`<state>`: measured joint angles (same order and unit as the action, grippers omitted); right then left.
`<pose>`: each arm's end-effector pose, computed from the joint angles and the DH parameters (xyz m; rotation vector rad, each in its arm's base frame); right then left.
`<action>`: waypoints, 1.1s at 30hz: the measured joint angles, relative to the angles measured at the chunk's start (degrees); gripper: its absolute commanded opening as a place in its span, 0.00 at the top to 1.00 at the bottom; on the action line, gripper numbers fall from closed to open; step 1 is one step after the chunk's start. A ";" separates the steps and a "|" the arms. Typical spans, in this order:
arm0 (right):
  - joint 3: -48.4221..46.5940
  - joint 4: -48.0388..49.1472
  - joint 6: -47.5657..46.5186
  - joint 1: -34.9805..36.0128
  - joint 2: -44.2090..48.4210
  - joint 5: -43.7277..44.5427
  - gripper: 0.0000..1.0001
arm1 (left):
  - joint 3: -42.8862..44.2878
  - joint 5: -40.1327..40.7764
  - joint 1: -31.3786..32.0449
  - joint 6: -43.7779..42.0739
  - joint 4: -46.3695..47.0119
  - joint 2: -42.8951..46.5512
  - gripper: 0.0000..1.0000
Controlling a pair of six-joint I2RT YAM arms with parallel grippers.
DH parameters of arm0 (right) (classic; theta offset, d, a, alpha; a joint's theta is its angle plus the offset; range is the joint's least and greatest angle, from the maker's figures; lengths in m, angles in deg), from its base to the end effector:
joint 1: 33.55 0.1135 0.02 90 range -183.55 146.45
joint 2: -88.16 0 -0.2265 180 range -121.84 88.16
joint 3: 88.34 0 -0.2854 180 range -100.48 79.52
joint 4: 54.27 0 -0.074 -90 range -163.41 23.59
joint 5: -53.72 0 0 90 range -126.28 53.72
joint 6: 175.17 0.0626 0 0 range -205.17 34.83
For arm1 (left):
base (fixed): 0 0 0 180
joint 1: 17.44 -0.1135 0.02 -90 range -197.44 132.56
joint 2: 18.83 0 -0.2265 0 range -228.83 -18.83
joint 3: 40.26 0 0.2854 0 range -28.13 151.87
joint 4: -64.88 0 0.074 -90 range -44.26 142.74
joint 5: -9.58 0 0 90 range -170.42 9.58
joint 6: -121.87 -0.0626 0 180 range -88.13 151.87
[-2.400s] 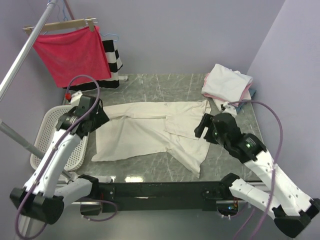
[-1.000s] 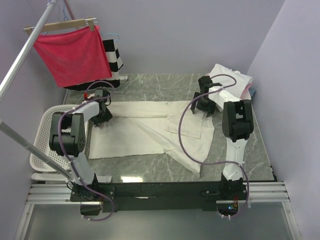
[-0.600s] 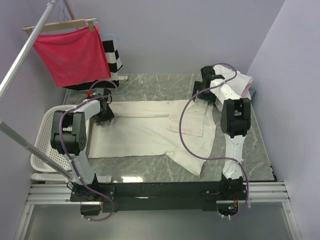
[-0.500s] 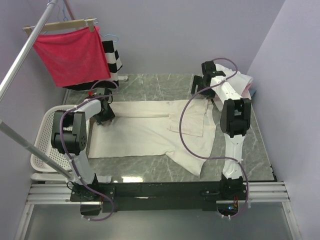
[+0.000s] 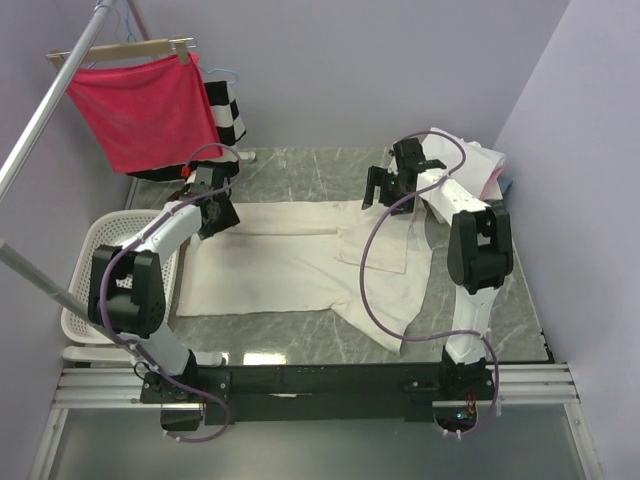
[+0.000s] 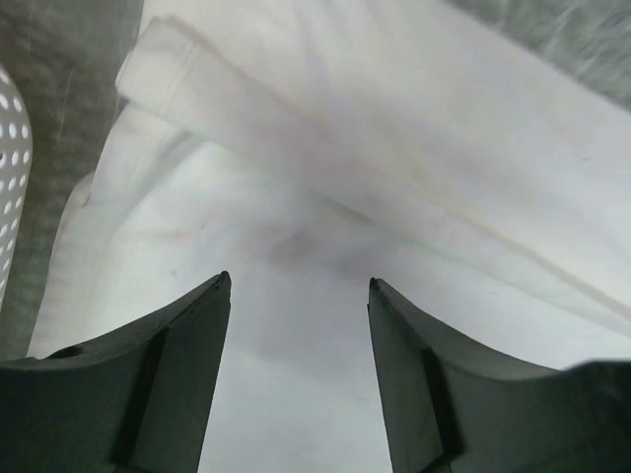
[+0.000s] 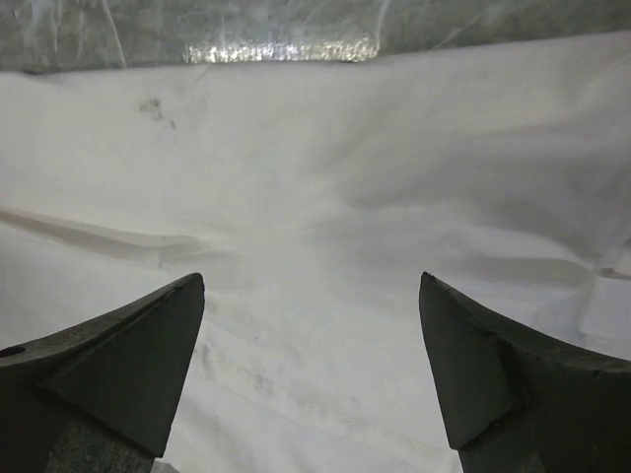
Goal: Fold and stack the t-shirts
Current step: Fold the tshirt
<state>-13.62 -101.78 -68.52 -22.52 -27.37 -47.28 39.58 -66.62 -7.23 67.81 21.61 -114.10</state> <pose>0.4597 0.1018 0.1525 0.0554 2.6090 0.4242 0.3825 -0.0537 0.1479 -0.6516 2.4649 0.0039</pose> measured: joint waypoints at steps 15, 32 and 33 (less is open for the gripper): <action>-16.11 -9.25 1.51 0.35 -15.43 -2.93 0.03 | 12.24 -1.95 -0.11 0.63 1.38 -19.02 0.41; -41.68 -21.07 1.66 0.20 -30.16 -2.69 0.00 | 19.43 -1.75 -0.20 0.68 1.09 -24.35 0.42; -39.30 -19.02 1.36 0.17 -28.98 -2.80 0.00 | 19.12 -1.70 -0.22 0.70 1.42 -24.13 0.42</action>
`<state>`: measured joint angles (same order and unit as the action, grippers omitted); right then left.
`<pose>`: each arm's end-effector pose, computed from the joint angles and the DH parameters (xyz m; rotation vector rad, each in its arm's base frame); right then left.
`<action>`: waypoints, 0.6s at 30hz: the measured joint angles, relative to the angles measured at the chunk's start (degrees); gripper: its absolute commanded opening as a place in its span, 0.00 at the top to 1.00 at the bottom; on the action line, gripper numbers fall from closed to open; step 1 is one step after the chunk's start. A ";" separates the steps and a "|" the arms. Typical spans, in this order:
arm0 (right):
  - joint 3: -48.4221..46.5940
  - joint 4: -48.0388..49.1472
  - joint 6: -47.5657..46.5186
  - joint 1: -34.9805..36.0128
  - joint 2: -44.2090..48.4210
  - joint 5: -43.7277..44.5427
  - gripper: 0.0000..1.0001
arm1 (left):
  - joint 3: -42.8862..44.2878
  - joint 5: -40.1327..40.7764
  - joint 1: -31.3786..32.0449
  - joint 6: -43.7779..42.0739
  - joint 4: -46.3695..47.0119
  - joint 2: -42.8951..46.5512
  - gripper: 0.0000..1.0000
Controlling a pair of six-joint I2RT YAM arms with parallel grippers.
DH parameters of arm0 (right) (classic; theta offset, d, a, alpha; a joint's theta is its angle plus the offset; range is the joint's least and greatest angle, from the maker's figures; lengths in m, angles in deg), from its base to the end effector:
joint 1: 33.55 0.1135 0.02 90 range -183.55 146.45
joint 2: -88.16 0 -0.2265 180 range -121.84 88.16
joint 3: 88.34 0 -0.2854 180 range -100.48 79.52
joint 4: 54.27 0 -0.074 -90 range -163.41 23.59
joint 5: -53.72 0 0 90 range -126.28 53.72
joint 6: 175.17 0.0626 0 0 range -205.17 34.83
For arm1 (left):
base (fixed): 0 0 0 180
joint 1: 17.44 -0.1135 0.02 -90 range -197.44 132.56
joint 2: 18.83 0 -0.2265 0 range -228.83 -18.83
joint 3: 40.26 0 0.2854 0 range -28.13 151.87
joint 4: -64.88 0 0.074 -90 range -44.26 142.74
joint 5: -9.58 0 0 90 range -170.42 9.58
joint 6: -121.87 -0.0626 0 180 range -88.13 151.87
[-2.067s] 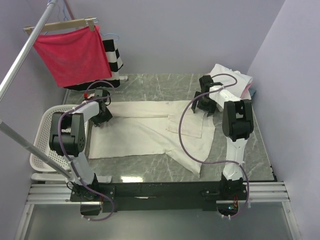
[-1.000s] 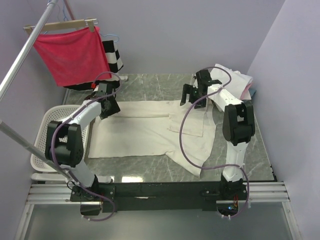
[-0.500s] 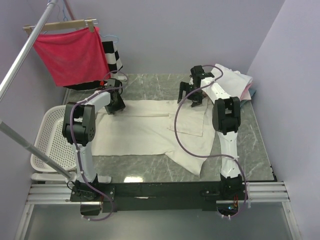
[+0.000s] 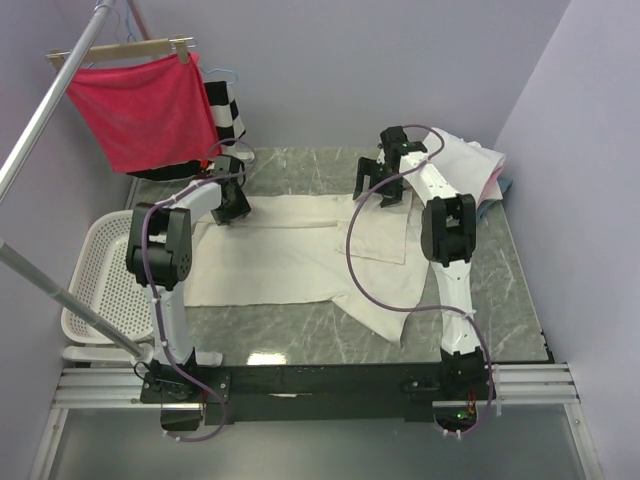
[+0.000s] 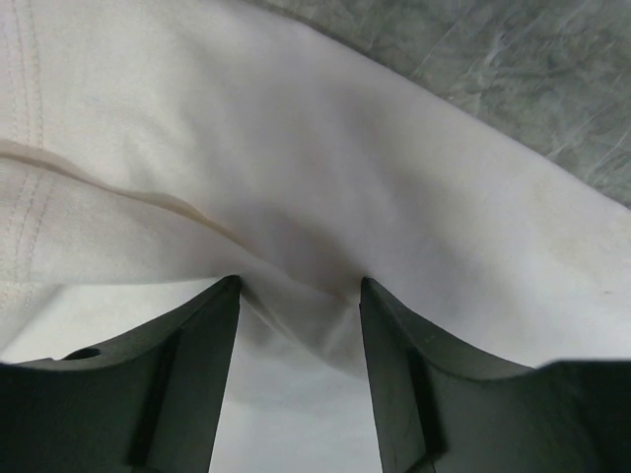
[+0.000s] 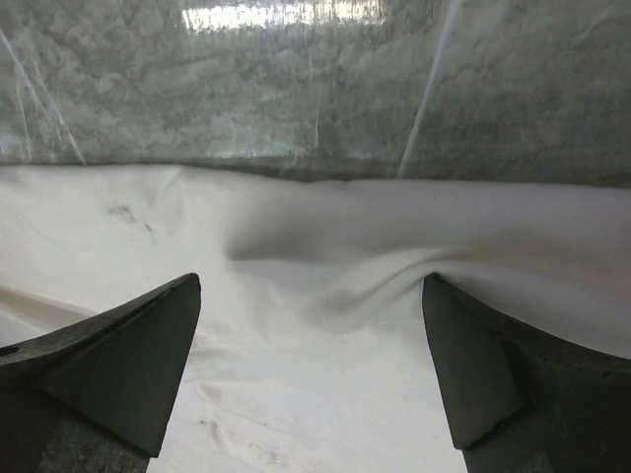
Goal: Fold and stack the t-shirts
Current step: Fold the tshirt
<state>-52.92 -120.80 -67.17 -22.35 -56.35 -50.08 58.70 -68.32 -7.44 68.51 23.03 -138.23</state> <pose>0.5304 0.1202 0.1218 0.0945 2.7663 0.4694 0.4568 -0.0672 0.0915 -0.6693 2.5302 -0.0008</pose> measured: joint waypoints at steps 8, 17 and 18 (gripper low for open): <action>39.41 24.92 -2.58 0.04 28.76 4.55 0.00 | -18.86 2.89 1.27 -1.25 9.92 18.95 0.03; 58.64 35.89 -2.51 2.27 63.06 7.98 0.00 | -26.67 2.29 2.36 0.42 14.29 43.10 0.00; 63.58 36.15 -1.90 3.69 66.71 9.51 0.00 | -28.63 1.60 2.47 0.79 13.97 44.37 0.01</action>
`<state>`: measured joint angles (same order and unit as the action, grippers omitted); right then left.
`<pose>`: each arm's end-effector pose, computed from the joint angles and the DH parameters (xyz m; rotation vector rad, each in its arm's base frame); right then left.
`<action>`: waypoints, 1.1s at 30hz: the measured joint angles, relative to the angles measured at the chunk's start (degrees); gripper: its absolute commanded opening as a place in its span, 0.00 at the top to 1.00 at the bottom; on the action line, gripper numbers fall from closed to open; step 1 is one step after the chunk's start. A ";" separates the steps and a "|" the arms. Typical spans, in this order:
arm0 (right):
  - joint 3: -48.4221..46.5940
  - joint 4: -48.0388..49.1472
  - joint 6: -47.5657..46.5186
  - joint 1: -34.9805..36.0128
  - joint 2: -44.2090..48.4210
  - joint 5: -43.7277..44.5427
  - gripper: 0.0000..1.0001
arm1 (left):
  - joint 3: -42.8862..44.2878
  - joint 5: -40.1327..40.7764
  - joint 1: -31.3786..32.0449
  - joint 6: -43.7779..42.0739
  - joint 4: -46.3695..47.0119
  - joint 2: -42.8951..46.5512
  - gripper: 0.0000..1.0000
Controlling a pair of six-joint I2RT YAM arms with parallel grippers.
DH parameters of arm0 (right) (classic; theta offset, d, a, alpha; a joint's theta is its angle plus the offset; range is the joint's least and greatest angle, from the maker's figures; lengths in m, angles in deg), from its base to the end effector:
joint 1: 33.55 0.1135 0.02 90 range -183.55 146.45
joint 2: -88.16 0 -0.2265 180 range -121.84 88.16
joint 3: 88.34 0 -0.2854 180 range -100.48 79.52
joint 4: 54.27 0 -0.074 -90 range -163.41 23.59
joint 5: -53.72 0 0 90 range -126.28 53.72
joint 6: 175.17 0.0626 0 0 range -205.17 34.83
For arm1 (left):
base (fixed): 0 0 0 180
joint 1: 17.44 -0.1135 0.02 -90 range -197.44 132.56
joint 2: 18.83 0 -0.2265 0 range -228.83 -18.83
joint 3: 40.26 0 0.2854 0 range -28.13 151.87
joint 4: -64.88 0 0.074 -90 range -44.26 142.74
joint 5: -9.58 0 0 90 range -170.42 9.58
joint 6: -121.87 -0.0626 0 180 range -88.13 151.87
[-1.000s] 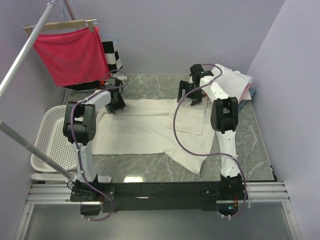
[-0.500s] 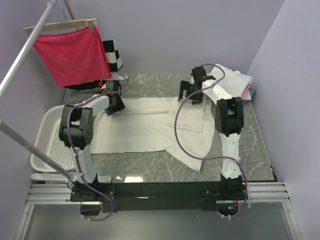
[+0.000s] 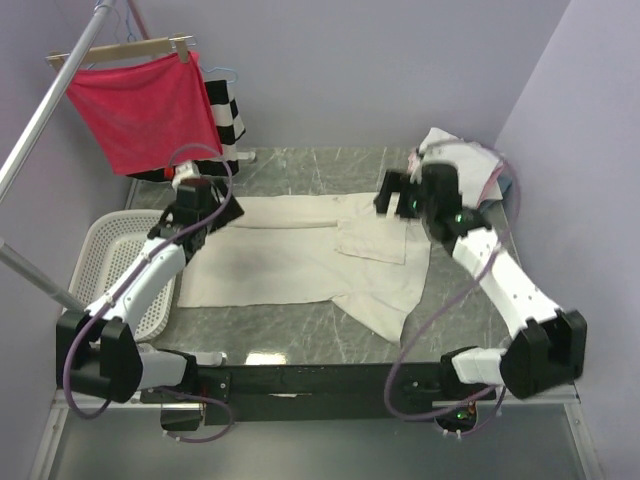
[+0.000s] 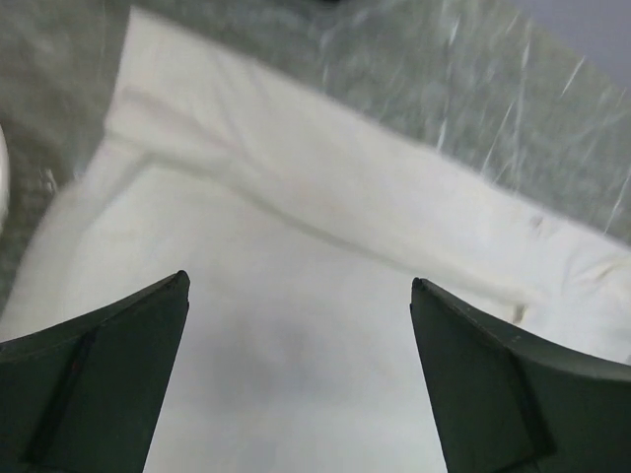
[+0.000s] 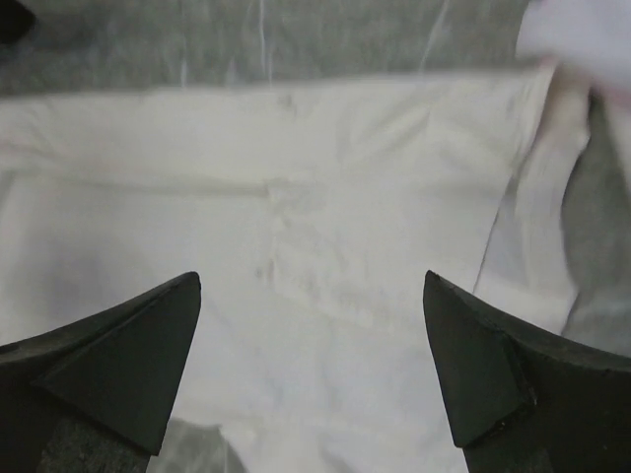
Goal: Fold and stack the t-shirts
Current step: Fold the tshirt
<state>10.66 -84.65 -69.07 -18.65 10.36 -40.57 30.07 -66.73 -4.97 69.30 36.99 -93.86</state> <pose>0.3645 0.1018 0.2885 -0.0256 2.0690 0.4122 0.3542 -0.0632 0.2363 -0.5964 2.0474 -0.2599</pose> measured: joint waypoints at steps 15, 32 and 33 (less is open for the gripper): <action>40.54 -16.11 29.03 27.54 38.77 14.38 0.13 | -15.58 -5.35 2.27 2.69 -5.20 12.33 0.00; 35.87 -36.06 56.65 49.11 23.34 24.46 0.02 | -16.85 -6.43 2.93 2.69 -6.23 14.12 0.01; 36.02 -35.74 56.94 49.11 22.67 24.81 0.02 | -16.85 -6.43 2.95 2.69 -6.21 14.12 0.01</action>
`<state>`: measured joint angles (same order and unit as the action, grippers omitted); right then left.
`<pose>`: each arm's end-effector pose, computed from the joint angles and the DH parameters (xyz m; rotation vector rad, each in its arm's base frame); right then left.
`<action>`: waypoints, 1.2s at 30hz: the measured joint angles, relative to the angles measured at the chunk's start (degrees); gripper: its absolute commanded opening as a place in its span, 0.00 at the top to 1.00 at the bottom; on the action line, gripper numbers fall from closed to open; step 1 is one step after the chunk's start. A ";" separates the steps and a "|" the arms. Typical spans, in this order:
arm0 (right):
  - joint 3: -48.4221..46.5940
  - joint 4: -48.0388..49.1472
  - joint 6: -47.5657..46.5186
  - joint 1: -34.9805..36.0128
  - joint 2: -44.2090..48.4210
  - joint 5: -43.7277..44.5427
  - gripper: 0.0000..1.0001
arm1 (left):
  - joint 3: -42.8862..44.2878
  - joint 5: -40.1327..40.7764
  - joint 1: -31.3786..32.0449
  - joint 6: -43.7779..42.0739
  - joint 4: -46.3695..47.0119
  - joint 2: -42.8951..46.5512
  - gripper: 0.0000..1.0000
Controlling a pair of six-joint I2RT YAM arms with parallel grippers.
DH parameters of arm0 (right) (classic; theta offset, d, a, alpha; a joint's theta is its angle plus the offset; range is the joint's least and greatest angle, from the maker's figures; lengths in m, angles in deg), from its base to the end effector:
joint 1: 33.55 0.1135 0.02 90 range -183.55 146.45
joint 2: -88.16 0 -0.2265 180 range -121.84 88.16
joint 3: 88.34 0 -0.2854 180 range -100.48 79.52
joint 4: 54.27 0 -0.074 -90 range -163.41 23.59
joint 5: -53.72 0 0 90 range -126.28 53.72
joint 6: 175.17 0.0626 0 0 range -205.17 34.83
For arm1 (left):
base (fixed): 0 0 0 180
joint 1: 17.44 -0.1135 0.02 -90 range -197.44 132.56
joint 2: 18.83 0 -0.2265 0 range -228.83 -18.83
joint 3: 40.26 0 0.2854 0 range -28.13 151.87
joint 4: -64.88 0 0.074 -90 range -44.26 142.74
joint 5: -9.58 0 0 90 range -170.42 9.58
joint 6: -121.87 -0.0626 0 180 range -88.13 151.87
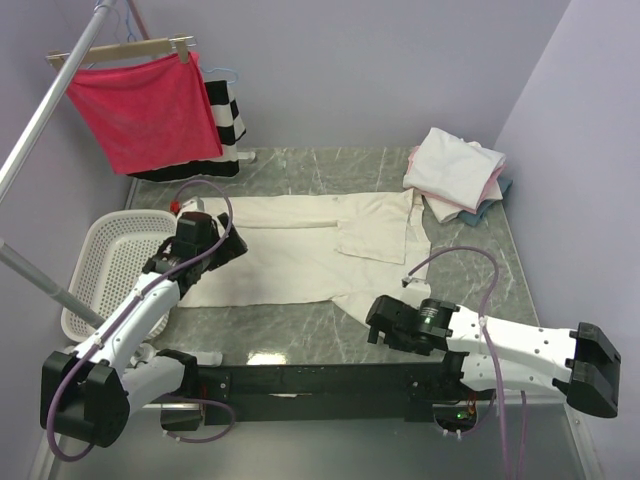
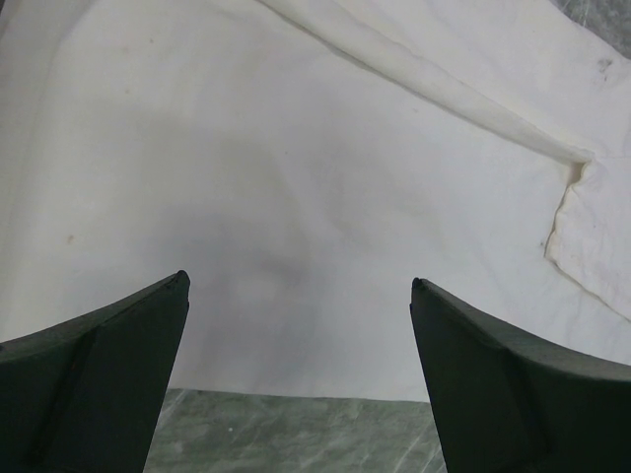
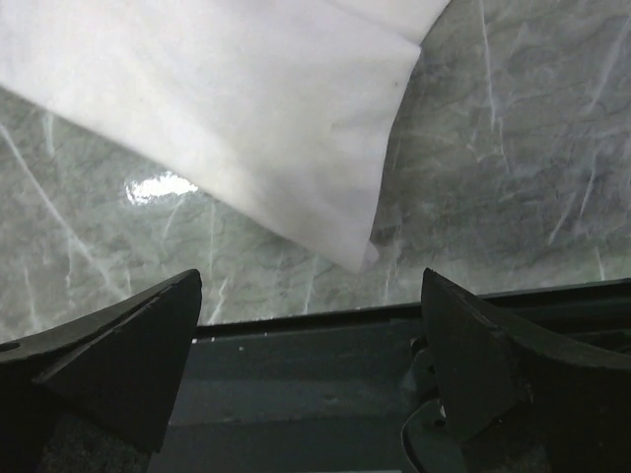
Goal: Fold and stack the t-shirts
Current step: Fold the tshirt
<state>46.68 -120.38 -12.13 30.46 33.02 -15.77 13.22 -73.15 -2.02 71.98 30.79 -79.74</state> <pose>0.1086 0.1728 0.1202 0.2732 2.7069 0.1246 0.2863 -0.0707 0.1843 -0.5592 2.2458 -0.3552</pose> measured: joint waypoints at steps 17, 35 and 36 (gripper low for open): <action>1.11 12.20 -4.59 -0.13 -10.60 2.10 1.00 | 0.00 0.07 0.00 0.00 -0.20 -1.86 0.01; -0.02 28.24 -22.34 -26.71 4.92 -10.34 1.00 | 0.00 0.09 0.04 -0.02 -0.48 -4.96 0.00; -0.76 29.16 -23.52 -27.89 1.64 -11.02 1.00 | 0.00 0.11 0.04 -0.02 -0.52 -5.14 0.00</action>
<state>45.92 -91.23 -35.65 2.57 34.66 -26.78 13.22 -73.04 -1.98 71.96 30.26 -84.88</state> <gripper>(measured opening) 0.012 0.995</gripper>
